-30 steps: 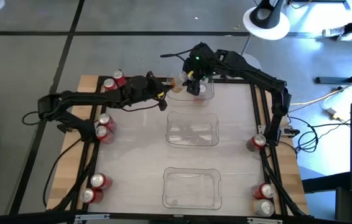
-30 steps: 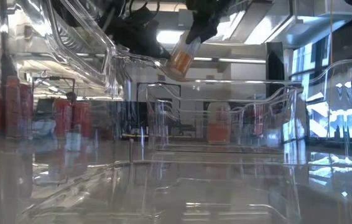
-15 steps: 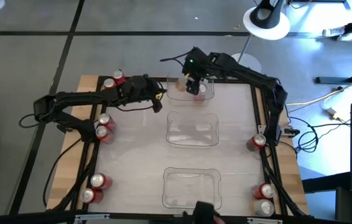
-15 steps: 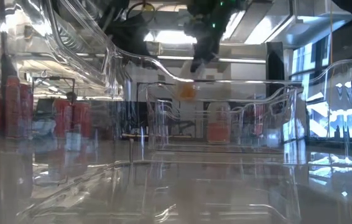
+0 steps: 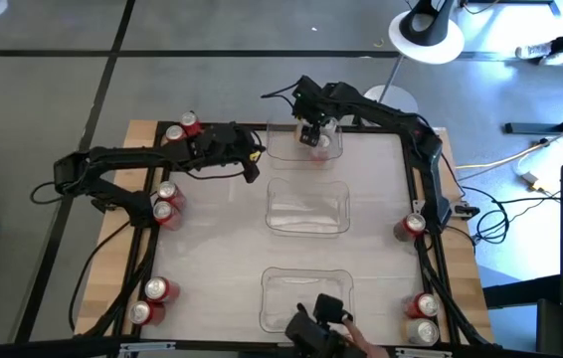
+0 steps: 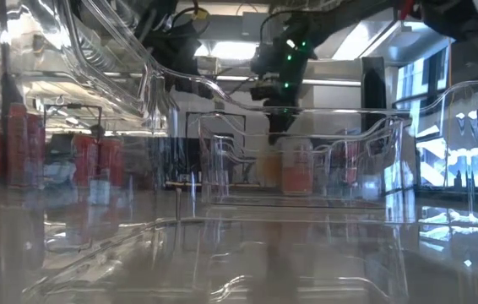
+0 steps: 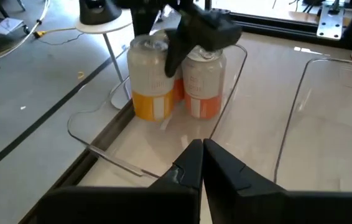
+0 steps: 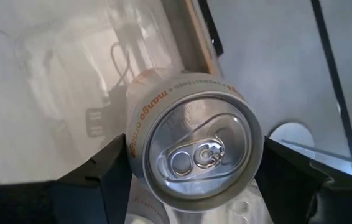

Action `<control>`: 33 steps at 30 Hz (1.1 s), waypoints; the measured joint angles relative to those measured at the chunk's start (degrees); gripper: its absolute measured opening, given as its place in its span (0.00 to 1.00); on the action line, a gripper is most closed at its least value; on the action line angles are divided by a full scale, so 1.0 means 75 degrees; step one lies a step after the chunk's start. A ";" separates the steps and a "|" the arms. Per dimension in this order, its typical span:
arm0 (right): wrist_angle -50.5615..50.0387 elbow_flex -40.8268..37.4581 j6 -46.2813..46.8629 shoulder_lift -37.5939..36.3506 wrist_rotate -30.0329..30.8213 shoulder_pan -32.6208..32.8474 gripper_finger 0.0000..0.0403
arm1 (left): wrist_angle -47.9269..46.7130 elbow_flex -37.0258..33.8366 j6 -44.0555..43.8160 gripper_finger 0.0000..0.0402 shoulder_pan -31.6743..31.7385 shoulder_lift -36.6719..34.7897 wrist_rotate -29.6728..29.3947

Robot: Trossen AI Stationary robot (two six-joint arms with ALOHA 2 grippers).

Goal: Sort soda cans
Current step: Put the top yellow white soda can into the top transparent bin

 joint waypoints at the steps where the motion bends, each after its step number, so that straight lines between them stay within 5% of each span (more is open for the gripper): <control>1: -0.0023 0.0000 0.0001 0.0052 0.0006 0.0002 0.66 | 0.0024 0.0000 0.0000 0.01 0.0000 0.0000 0.0000; 14: 0.0001 0.0035 0.0061 0.0474 -0.0133 -0.0028 0.67 | 0.0046 0.0000 0.0052 0.01 0.0000 0.0000 0.0000; 25: 0.0221 0.0009 0.0082 0.0522 -0.0197 -0.0026 0.85 | 0.0052 0.0000 0.0058 0.01 0.0000 0.0000 0.0000; 33: 0.0196 -0.0023 0.0035 0.0512 -0.0198 -0.0027 0.88 | 0.0055 -0.0003 0.0058 0.01 0.0000 0.0000 0.0000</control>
